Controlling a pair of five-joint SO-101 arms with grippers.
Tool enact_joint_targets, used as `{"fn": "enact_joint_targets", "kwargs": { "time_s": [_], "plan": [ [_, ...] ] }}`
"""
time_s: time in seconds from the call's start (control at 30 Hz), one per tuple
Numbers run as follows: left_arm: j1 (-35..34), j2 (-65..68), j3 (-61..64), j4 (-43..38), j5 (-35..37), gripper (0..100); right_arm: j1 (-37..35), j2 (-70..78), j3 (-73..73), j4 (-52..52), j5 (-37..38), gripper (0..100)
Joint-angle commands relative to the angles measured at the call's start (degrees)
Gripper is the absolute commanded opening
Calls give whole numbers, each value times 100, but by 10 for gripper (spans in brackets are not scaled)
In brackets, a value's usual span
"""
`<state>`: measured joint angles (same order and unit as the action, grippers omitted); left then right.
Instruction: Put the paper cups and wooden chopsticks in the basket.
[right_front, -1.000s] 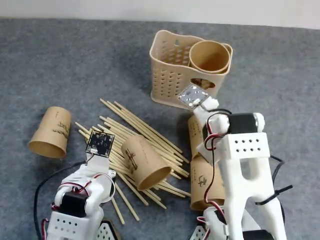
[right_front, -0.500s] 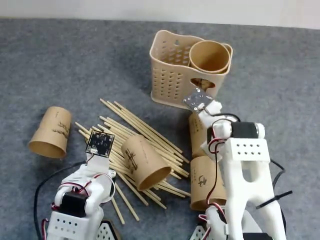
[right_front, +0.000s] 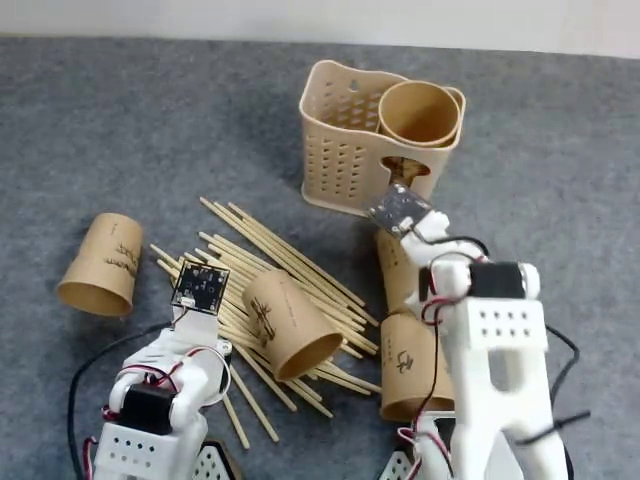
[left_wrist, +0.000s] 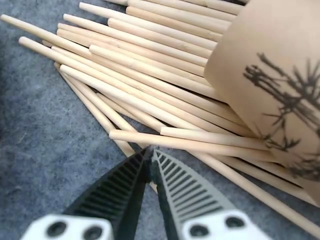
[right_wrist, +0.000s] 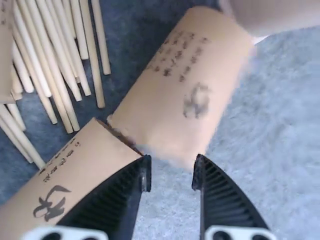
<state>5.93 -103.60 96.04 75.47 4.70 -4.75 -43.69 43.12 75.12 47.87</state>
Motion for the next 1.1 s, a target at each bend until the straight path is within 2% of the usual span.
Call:
{"fn": "enact_joint_targets", "kwargs": {
  "time_s": [0.0,0.4,0.8,1.07],
  "plan": [
    [66,-57,110,26,35,6,22,-769,-4,136,70,149],
    [66,-57,110,26,35,6,57,-1147,1402,-1191,62,149],
    [66,-57,110,26,35,6,286,-1147,1771,-2316,35,149],
    [66,-57,110,26,35,6,277,-1138,1771,-2369,18,145]
  ]
}}
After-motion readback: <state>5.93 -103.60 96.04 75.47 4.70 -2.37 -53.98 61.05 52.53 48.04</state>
